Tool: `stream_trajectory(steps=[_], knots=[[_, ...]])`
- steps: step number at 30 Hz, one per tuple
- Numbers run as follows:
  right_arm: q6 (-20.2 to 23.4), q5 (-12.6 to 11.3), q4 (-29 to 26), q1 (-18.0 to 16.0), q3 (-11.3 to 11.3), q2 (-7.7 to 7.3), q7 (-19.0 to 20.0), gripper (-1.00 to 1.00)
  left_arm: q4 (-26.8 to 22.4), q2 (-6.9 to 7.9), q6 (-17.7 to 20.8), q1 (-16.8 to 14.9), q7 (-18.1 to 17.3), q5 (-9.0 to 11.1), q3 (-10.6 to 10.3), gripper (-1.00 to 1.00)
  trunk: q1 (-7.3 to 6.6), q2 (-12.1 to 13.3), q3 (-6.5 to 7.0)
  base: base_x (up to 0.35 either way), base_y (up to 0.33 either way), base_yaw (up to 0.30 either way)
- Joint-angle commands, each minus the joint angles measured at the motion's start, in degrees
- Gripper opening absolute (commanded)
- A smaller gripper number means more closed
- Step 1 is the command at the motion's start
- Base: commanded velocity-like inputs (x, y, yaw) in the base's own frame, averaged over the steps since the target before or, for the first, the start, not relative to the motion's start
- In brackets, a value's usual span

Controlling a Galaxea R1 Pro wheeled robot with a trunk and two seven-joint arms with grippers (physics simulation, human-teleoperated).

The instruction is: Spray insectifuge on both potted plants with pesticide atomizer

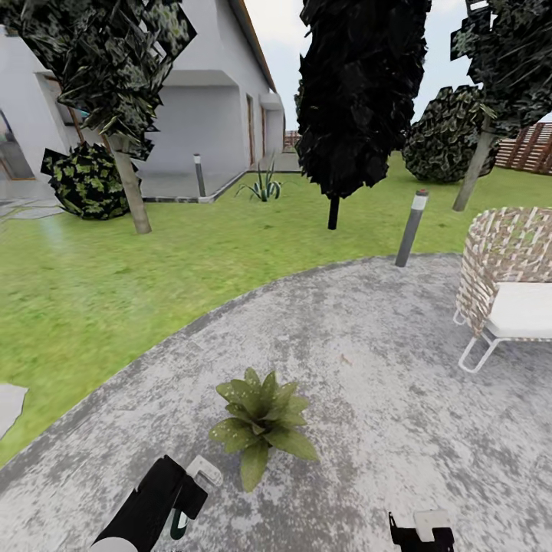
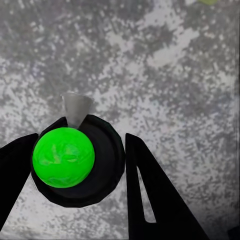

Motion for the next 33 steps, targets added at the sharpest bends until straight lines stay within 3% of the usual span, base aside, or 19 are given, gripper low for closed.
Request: stream_trajectory(steps=[1,18,28,33], knots=[[-0.1,0.6,0.0,0.0,-0.5,0.00,-0.2,1.00,-0.1,-0.10,0.1,0.0,-0.6,-0.6,0.4,-1.00,0.00,0.0,-0.05,0.081,-0.273,0.277],[-0.1,0.6,0.1,0.0,-0.5,0.00,-0.2,1.00,-0.1,-0.11,0.1,0.0,-0.5,-0.6,0.4,-1.00,0.00,0.0,-0.05,-0.075,-0.265,0.179],[-0.1,0.6,0.0,0.0,-0.5,0.00,-0.2,1.00,-0.1,-0.11,0.1,0.0,-0.5,-0.5,0.4,-1.00,0.00,0.0,-0.05,-0.030,-0.032,0.276],[-0.1,0.6,0.1,0.0,-0.5,-0.06,-0.1,1.00,-0.1,-0.11,0.1,0.0,-0.5,-0.6,0.4,-1.00,0.00,0.0,-0.05,0.000,-0.142,0.079]])
